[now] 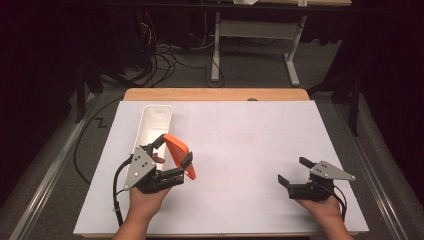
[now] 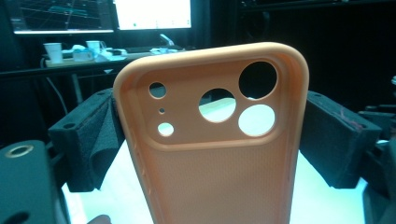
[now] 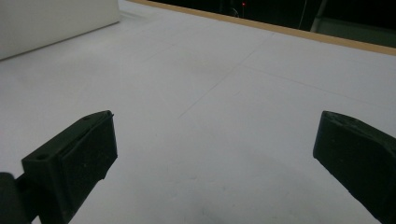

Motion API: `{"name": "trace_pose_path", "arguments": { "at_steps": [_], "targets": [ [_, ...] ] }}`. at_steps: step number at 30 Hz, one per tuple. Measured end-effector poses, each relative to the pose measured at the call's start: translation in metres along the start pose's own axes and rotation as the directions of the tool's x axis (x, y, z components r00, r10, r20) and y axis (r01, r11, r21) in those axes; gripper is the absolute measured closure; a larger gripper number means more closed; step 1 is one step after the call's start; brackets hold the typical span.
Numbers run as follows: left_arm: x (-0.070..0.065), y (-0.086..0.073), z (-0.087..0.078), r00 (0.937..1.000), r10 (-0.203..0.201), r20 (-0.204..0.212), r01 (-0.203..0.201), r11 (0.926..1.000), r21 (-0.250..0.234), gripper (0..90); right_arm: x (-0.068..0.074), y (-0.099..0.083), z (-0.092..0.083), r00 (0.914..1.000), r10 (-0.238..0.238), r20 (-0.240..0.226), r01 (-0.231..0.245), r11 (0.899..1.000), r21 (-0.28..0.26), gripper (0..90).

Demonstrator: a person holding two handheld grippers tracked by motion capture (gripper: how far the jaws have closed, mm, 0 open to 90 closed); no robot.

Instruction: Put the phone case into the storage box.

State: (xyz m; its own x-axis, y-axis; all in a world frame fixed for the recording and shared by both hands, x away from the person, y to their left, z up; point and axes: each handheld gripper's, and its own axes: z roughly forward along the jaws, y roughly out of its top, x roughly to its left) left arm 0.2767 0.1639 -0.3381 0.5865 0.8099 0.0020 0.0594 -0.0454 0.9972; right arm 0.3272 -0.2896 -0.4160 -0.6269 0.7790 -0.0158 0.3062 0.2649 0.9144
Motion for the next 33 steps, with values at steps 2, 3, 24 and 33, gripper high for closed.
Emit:
{"name": "trace_pose_path", "arguments": {
  "at_steps": [2, 3, 24, 33],
  "targets": [
    [0.003, 0.002, -0.002, 0.9999, 0.000, -0.016, 0.000, 1.0000, -0.002, 14.8, 0.000, 0.000, 0.000, 1.0000, -0.001, -0.001, 0.001, 1.000, -0.001, 0.1],
    [0.004, 0.003, -0.004, 0.9997, 0.001, -0.024, -0.001, 1.0000, -0.003, 14.8, 0.000, 0.000, 0.000, 1.0000, -0.002, -0.006, 0.002, 1.000, -0.001, 0.2],
    [0.029, 0.016, -0.034, 0.9837, 0.000, -0.180, -0.009, 0.9986, -0.051, 15.0, 0.002, 0.000, 0.000, 0.9997, -0.015, -0.019, 0.015, 1.000, 0.003, 0.2],
    [0.040, 0.013, -0.038, 0.9705, -0.002, -0.241, -0.006, 0.9995, -0.030, 15.0, 0.002, -0.001, 0.001, 0.9997, -0.012, -0.022, 0.012, 1.000, 0.007, 0.1]
  ]
}}
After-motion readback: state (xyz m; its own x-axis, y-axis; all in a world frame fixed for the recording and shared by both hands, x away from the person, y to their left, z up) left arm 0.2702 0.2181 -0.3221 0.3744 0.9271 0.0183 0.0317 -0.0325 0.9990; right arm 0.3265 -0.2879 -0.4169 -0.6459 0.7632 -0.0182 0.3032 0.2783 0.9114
